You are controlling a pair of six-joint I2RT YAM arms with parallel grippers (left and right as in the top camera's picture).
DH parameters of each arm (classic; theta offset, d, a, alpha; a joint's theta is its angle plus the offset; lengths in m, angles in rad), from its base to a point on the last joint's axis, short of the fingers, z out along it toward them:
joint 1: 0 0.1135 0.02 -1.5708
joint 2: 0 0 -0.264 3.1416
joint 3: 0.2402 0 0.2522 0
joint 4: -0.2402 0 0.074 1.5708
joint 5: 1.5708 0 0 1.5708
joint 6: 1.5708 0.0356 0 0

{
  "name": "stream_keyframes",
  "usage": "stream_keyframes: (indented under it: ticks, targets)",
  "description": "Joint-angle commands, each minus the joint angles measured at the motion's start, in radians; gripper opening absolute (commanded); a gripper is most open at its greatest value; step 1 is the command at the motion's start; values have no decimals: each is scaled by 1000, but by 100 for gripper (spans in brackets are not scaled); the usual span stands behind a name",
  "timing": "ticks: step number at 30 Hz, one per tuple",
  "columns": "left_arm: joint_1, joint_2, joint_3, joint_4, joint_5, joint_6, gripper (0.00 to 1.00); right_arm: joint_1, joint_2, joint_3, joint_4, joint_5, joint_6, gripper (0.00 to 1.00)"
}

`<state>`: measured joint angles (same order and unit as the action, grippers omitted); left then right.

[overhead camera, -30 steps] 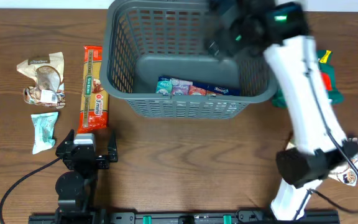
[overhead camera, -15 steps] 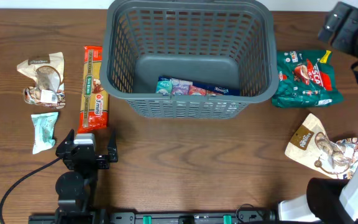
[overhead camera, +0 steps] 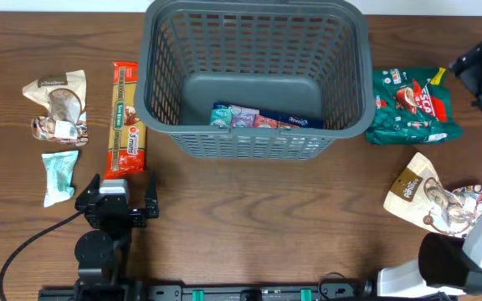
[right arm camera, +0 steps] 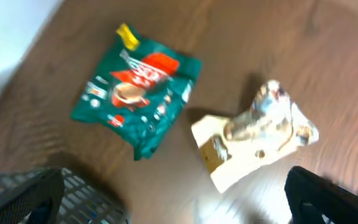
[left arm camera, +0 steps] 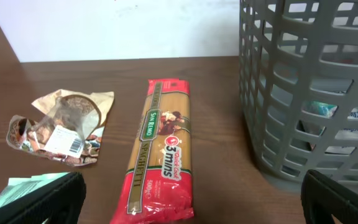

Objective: Pack container
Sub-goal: 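Move the right gripper back to the dried-mushroom bag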

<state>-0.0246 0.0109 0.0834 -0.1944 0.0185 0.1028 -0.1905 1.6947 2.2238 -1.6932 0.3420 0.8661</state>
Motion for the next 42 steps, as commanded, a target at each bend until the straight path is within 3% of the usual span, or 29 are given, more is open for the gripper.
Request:
stream_keyframes:
  ticks: [1,11,19,25,33,42]
  targets:
    - [-4,-7,-16,-29,-8,6,99,-9,4,-108,-5,61,264,99]
    - [-4,-7,-16,-29,-8,6,99,-25,-7,-455,-5,126,557,99]
    - [-4,-7,-16,-29,-8,6,99,-106,-140,-743,13,141,824,99]
    - [-4,-7,-16,-29,-8,6,99,-214,-253,-901,98,141,813,99]
    - [-4,-7,-16,-29,-8,6,99,-318,-271,-978,295,138,542,99]
    - [-4,-7,-16,-29,-8,6,99,-367,-270,-1003,406,59,579,98]
